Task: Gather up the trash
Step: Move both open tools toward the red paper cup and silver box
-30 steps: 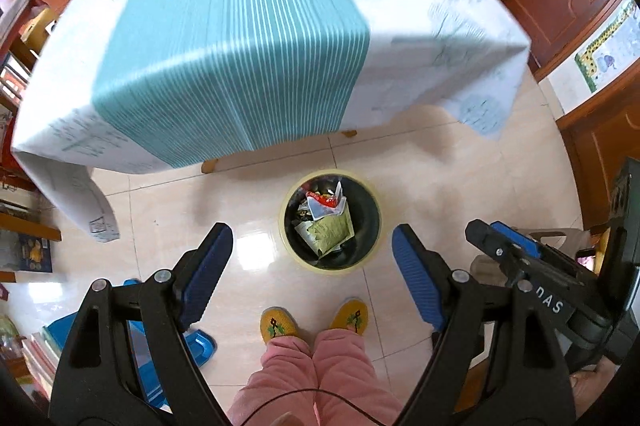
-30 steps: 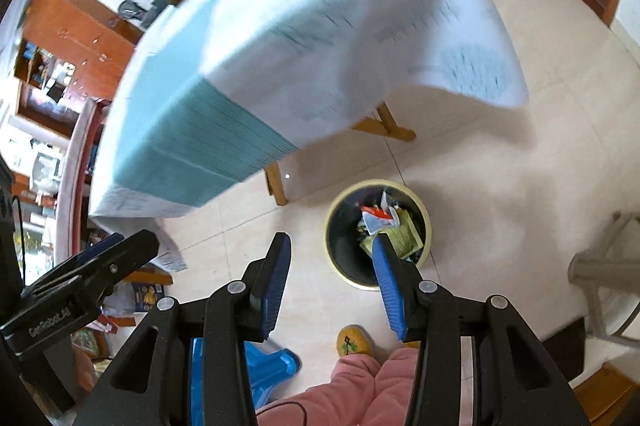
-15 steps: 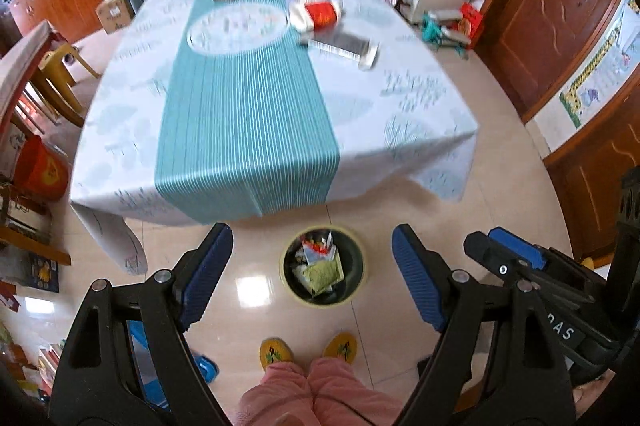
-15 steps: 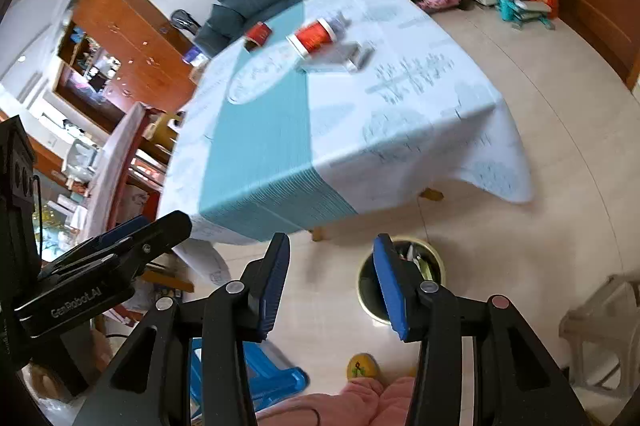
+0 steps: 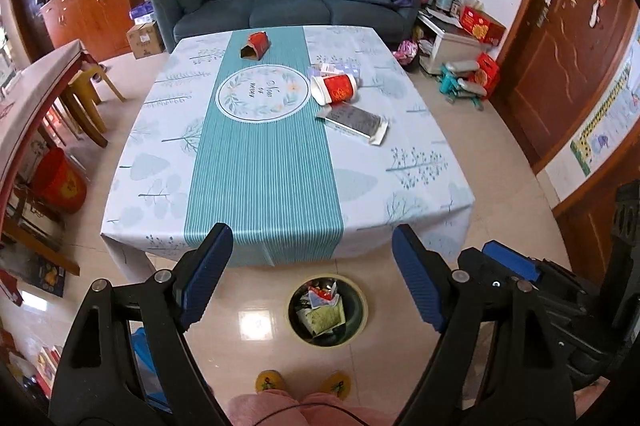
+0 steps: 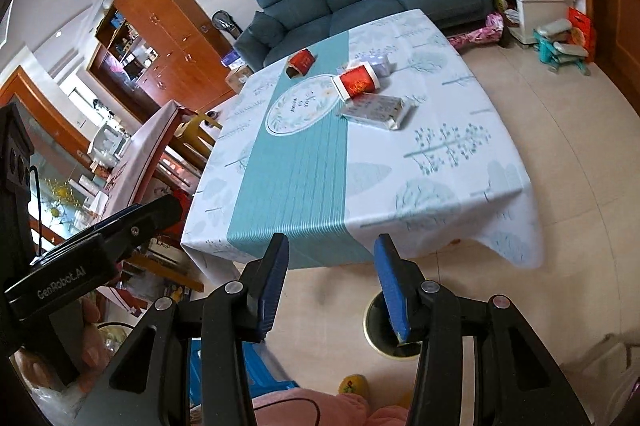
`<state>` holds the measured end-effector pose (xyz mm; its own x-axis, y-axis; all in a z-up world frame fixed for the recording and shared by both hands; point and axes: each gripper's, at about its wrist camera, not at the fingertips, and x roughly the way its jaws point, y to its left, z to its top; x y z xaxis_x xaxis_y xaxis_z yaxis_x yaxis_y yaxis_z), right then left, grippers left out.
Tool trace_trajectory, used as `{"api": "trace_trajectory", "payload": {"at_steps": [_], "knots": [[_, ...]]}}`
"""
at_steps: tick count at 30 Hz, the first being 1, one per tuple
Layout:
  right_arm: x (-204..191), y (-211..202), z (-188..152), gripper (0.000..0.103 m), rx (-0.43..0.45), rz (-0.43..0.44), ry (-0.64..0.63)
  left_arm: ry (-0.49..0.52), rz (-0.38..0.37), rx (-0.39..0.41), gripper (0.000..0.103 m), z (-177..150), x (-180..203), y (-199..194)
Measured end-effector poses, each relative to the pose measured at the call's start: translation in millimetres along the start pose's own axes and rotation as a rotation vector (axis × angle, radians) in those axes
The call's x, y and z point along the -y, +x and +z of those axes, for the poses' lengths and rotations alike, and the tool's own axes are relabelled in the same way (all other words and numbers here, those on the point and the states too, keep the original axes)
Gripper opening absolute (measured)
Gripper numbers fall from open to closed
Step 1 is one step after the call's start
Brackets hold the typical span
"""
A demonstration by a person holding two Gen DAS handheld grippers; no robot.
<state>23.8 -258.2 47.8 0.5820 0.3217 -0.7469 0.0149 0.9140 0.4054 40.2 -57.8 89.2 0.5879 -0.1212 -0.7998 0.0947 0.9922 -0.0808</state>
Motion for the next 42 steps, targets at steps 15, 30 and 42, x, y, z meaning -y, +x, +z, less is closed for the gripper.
{"api": "trace_trajectory", "payload": {"at_steps": [15, 30, 42], "knots": [[12, 100, 94, 0.045, -0.011, -0.119, 0.056, -0.001, -0.078, -0.013, 0.08, 91, -35, 79], [36, 192, 178, 0.045, -0.019, -0.323, 0.313, 0.361, -0.28, -0.231, 0.08, 264, -46, 284], [59, 233, 172, 0.045, -0.058, -0.362, 0.361, 0.61, -0.387, -0.365, 0.068, 274, 5, 405]]}}
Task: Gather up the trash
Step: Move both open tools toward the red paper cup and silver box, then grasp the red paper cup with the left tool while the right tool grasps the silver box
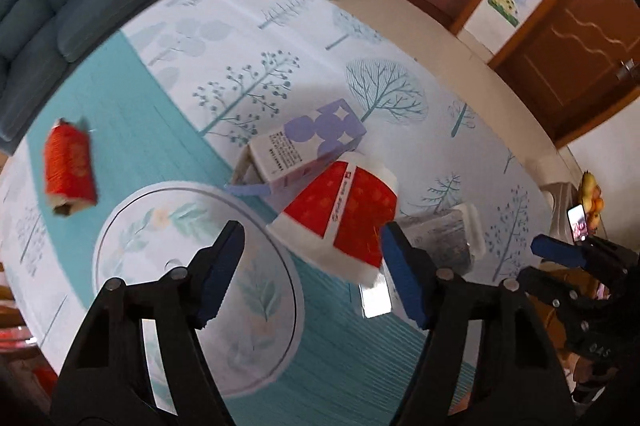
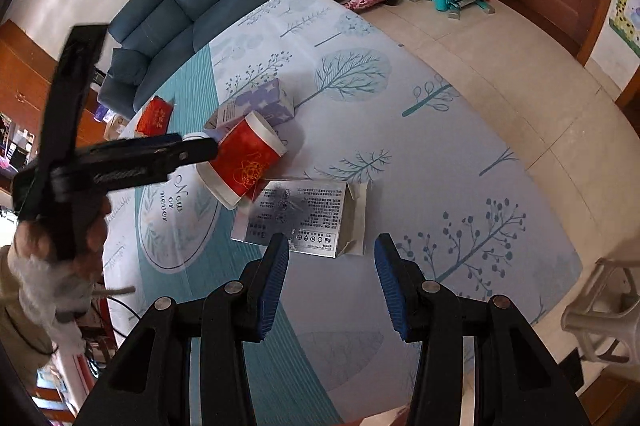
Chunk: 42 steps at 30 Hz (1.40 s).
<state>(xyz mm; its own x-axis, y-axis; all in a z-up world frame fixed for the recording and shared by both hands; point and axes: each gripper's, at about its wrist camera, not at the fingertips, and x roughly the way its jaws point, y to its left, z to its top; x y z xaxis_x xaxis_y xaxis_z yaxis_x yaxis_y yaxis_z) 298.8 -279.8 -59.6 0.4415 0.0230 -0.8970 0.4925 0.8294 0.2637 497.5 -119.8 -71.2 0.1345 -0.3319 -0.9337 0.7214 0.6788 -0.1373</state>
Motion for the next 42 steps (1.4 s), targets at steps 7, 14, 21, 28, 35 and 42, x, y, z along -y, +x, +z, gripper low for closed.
{"api": "trace_trajectory", "payload": {"at_steps": [7, 14, 21, 28, 35, 42], "knots": [[2, 11, -6, 0.045, -0.017, 0.003, -0.024, 0.043, -0.053, -0.079, 0.068, 15, 5, 43], [12, 14, -10, 0.045, -0.015, 0.047, -0.033, 0.032, -0.075, -0.103, 0.069, 23, 12, 65], [20, 22, -7, 0.045, -0.001, 0.115, -0.106, 0.0, -0.073, -0.113, 0.073, 24, 10, 71], [26, 36, 6, 0.058, 0.016, 0.189, -0.283, -0.084, -0.063, -0.123, 0.074, 28, 9, 80], [7, 53, 13, 0.07, -0.003, 0.203, -0.547, -0.098, 0.005, -0.095, 0.073, 32, 22, 94], [11, 65, 19, 0.074, -0.054, 0.272, -0.59, -0.143, 0.061, -0.075, 0.052, 15, 17, 85]]}}
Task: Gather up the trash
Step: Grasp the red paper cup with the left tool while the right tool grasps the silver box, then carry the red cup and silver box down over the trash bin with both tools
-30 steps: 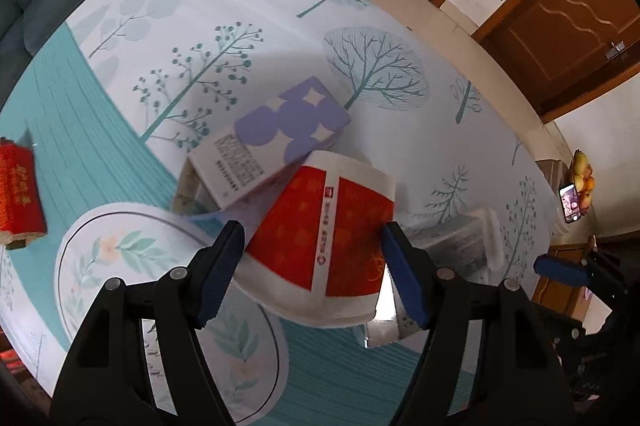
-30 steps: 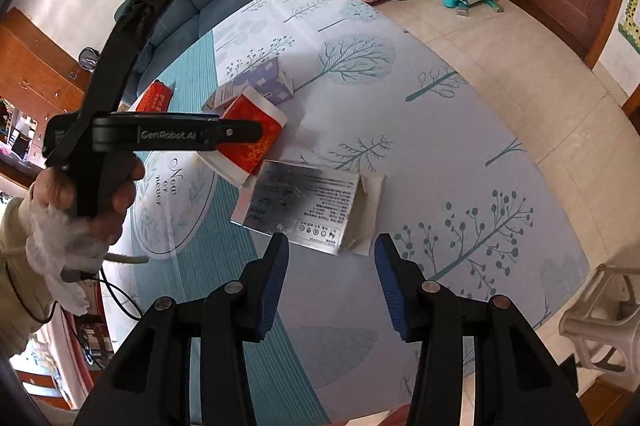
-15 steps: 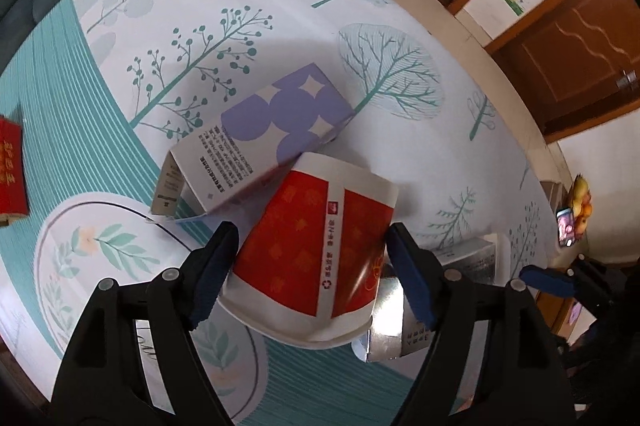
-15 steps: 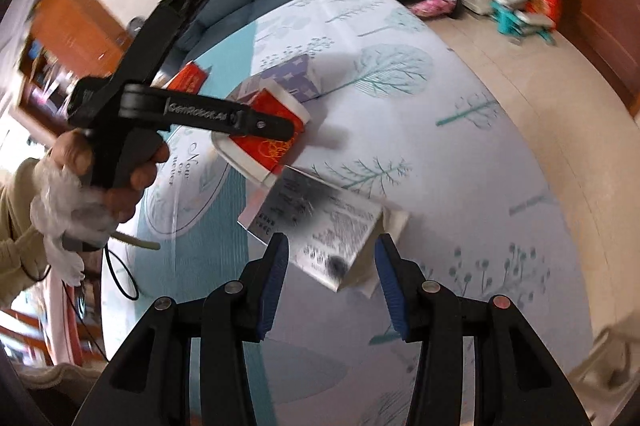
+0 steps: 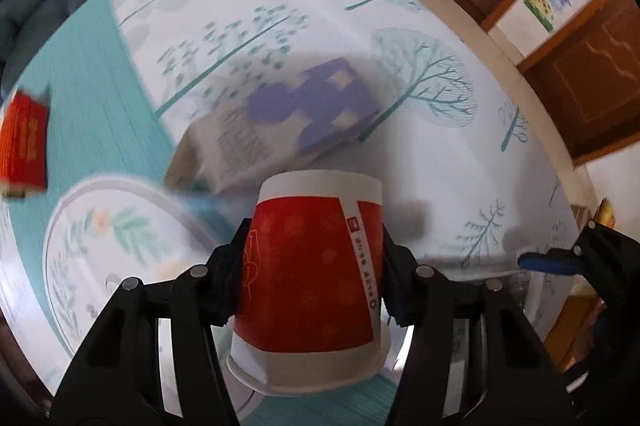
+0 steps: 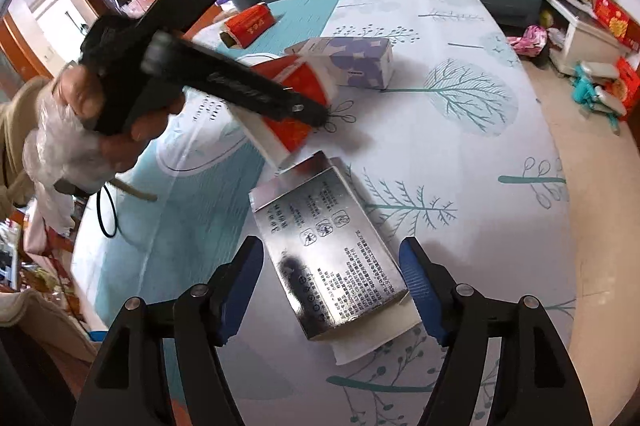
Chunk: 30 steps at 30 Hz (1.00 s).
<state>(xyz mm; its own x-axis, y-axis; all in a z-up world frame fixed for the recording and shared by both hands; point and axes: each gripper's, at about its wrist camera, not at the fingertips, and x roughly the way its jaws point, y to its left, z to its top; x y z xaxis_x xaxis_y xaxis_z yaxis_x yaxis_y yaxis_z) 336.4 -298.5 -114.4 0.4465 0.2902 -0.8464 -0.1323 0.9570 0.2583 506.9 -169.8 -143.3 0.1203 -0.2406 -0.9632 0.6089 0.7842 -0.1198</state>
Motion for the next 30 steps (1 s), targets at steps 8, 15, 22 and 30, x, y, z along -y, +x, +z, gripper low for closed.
{"api": "trace_trajectory", "payload": {"at_steps": [8, 15, 22, 30], "knots": [[16, 11, -3, 0.077, -0.022, 0.03, -0.003, -0.137, 0.007, 0.009, 0.051, -57, -36, -22], [1, 25, -2, 0.082, -0.044, 0.002, -0.097, -0.276, -0.027, 0.001, 0.051, -108, -49, -33], [-28, 33, -20, 0.081, -0.051, -0.162, -0.254, -0.342, -0.07, -0.013, 0.051, -156, -42, -42], [-22, 9, -31, 0.066, 0.068, -0.209, -0.076, -0.381, -0.07, 0.006, 0.051, -187, -25, -60]]}}
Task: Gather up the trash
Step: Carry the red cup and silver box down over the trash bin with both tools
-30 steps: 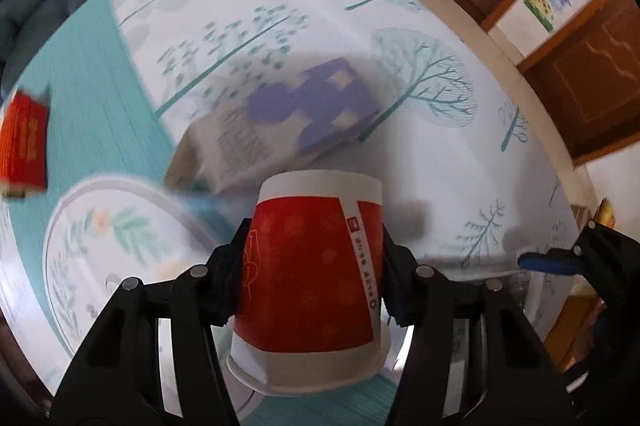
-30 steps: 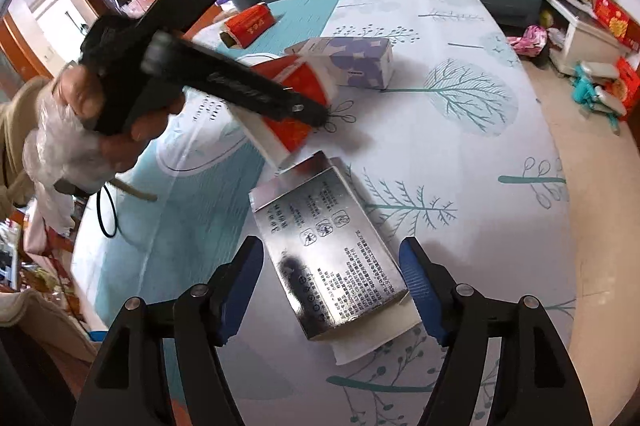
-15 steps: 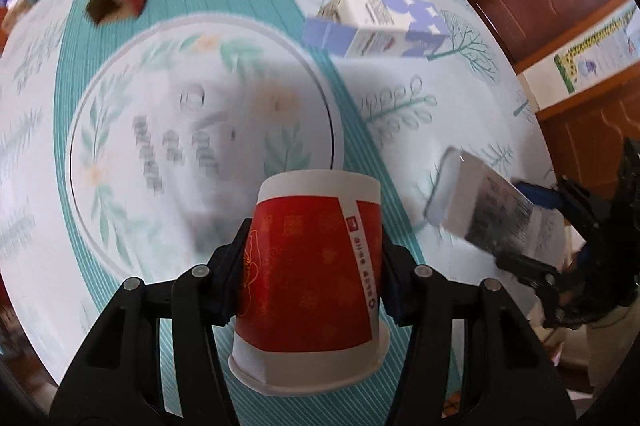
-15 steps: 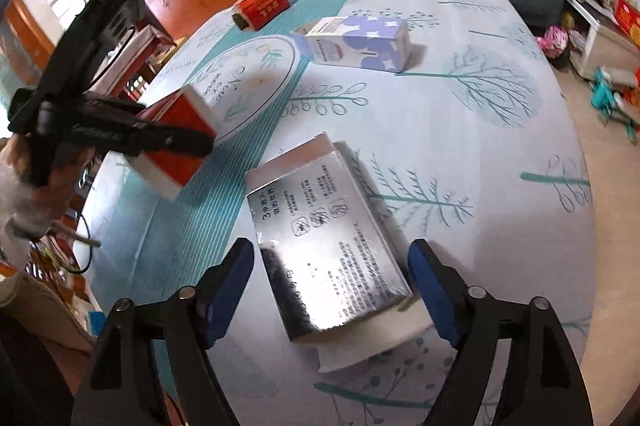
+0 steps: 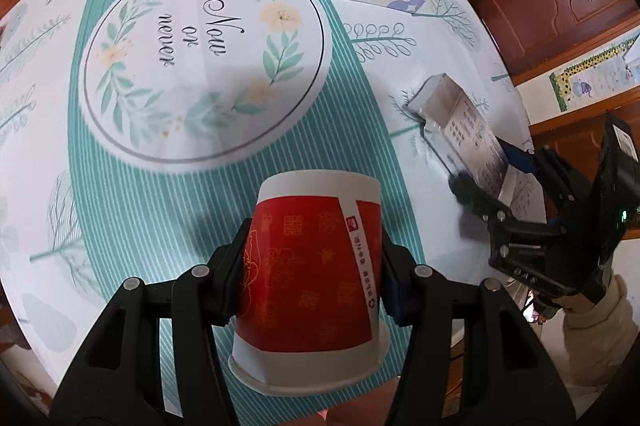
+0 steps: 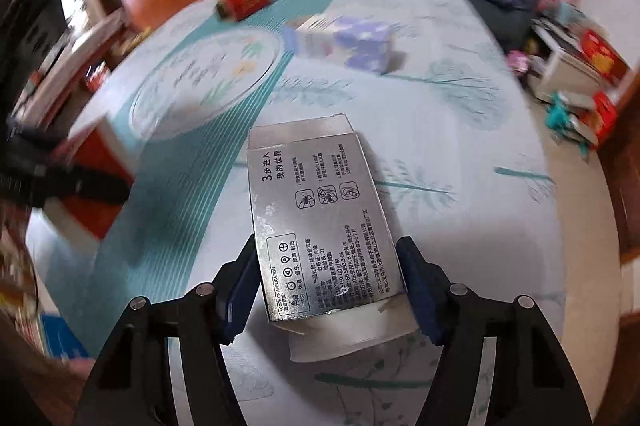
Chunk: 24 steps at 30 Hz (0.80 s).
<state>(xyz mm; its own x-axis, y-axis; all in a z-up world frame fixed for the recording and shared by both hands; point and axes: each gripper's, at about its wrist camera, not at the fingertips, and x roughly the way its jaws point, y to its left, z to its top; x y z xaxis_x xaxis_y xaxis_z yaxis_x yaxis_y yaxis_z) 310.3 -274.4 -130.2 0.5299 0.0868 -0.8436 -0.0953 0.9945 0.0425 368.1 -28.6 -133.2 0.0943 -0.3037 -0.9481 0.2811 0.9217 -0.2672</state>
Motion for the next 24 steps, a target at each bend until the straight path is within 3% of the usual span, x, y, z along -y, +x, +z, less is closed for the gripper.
{"api": "trace_trajectory", "payload": {"at_steps": [3, 7, 12, 17, 24], "knots": [[-5, -37, -9, 0.066, 0.099, -0.037, 0.045, 0.002, 0.002, 0.028, 0.051, -13, 8, -13], [-24, -94, -28, 0.066, 0.218, -0.113, 0.016, 0.01, 0.003, 0.071, 0.051, -37, 20, -34], [-47, -160, -64, 0.066, 0.31, -0.124, -0.011, 0.001, -0.025, 0.112, 0.051, -77, 39, -63], [-59, -213, -109, 0.066, 0.352, -0.101, -0.008, 0.0, -0.043, 0.172, 0.051, -119, 73, -87], [-59, -276, -186, 0.066, 0.319, -0.03, 0.043, -0.032, -0.058, 0.208, 0.051, -196, 121, -115]]}}
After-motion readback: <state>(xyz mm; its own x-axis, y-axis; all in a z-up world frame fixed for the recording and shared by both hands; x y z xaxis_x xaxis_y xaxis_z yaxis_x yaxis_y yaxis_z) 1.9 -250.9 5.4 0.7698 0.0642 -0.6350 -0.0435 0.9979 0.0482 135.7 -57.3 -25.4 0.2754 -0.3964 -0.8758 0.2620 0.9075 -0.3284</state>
